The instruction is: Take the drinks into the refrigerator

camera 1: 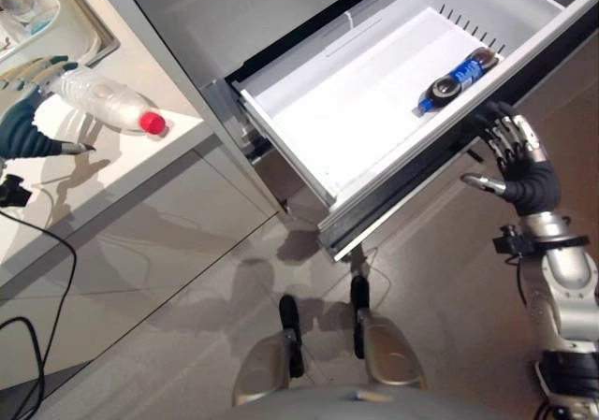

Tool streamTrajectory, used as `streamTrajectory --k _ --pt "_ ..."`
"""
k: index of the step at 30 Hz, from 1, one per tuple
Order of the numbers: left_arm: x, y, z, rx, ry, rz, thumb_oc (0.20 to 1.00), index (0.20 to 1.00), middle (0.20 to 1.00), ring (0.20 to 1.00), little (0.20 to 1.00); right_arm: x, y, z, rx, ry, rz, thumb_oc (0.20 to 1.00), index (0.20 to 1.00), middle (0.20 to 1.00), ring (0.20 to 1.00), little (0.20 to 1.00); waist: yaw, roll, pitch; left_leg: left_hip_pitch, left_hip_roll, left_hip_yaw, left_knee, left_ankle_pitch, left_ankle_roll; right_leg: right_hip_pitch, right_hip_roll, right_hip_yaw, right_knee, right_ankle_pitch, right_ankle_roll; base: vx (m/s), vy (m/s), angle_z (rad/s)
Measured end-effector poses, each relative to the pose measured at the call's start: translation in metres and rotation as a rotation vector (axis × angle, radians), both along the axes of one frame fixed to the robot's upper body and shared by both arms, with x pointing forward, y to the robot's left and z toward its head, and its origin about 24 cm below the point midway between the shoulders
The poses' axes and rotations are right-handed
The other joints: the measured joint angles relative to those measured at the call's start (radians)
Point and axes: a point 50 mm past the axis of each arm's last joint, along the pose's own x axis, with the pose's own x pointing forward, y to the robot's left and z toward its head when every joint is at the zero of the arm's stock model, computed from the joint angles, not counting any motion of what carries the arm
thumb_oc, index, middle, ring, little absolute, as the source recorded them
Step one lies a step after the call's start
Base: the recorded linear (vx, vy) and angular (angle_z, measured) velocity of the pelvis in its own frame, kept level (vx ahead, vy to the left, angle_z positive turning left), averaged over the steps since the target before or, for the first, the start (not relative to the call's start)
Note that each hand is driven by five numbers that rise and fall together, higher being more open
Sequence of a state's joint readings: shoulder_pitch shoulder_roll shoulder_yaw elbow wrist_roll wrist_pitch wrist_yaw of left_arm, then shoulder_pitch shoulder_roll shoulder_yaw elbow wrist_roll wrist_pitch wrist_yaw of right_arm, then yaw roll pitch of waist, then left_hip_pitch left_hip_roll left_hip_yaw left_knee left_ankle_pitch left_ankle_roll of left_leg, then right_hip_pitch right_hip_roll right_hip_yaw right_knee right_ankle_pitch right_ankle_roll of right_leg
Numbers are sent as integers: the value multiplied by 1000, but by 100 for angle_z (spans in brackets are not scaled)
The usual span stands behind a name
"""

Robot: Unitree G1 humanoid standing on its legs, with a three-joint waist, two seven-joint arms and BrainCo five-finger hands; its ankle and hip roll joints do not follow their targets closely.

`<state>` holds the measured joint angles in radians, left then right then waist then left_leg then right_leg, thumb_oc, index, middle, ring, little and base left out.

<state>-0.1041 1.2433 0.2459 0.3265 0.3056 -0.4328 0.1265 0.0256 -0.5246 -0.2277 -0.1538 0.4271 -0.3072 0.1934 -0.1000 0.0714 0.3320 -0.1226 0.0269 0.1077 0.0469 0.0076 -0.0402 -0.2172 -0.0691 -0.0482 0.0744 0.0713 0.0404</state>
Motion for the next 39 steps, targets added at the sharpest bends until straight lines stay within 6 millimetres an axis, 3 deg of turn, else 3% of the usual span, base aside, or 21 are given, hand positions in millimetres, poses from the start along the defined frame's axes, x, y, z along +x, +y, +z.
streamTrajectory --k 8,15,24,30,39 --pt "20 -19 -15 61 66 -55 1000 1000 1000 1000 1000 1 1 0 -3 0 7 1000 1000 1000 1000 1000 -2 -6 -6 -12 0 2 6 -1 -1 -17 2 8 9 0 -1 2 3 -1" --pt "28 -29 -10 108 32 -79 1000 1000 1000 1000 1000 1 2 0 -2 4 9 1000 1000 1000 1000 1000 -26 -11 -8 -28 2 2 10 -3 -4 -33 9 15 8 4 -5 9 7 -3" --pt "43 -43 -4 170 11 -105 1000 1000 1000 1000 1000 1 2 -1 5 6 14 1000 1000 1000 1000 1000 -20 -16 -10 -27 5 3 9 -5 -7 -34 14 21 6 5 -6 6 1 -1" --pt "47 -44 0 179 6 -105 1000 1000 1000 1000 1000 0 2 -2 12 11 15 1000 1000 1000 1000 1000 -22 -23 -9 -27 5 5 8 -5 -7 -33 14 24 -1 2 -2 0 0 0" --pt "43 -30 6 211 44 -47 1000 1000 1000 1000 1000 -2 1 -5 13 22 11 1000 1000 1000 1000 1000 -23 -26 -7 -27 7 19 7 -10 -8 -35 17 33 -9 5 -1 4 1 -4"
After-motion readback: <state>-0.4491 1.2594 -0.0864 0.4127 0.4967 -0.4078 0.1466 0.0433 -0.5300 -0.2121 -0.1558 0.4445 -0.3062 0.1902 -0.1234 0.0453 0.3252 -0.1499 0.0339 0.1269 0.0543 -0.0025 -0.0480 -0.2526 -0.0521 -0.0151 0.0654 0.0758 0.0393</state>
